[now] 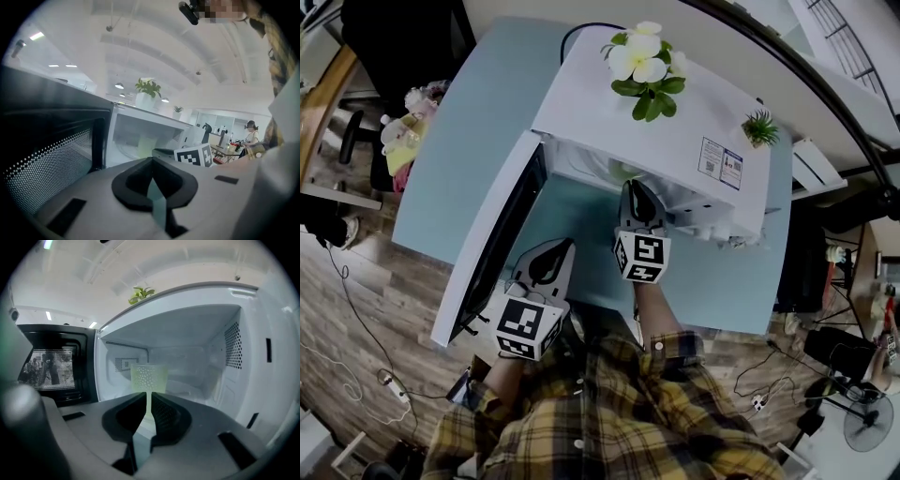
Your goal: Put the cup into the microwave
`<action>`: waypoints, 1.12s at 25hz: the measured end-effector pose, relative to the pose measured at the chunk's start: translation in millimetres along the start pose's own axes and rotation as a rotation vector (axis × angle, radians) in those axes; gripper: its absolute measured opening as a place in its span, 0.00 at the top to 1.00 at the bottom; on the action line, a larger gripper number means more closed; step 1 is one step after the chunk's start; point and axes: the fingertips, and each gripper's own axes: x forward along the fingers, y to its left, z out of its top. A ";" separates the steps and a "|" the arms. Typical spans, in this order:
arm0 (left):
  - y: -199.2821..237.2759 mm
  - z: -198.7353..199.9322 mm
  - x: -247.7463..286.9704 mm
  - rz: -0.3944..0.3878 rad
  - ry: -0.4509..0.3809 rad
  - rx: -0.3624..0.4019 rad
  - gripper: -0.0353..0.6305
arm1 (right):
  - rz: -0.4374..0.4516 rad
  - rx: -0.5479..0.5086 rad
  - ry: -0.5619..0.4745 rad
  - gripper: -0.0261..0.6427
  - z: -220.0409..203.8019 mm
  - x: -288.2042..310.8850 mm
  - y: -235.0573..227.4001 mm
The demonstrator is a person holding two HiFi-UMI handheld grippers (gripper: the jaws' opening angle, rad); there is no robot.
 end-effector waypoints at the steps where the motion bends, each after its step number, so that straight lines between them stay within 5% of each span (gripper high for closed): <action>1: 0.1 1.3 -0.8 0.002 -0.004 0.001 0.96 | 0.003 -0.002 -0.003 0.91 1.8 -2.4 -0.8; 20: -31.0 33.1 -0.4 -0.029 -0.074 0.065 0.96 | 0.181 0.015 -0.064 0.93 58.0 -92.4 -14.8; 28: -61.0 47.1 13.5 -0.077 -0.091 0.108 0.96 | 0.157 0.042 -0.076 0.93 75.0 -140.9 -48.0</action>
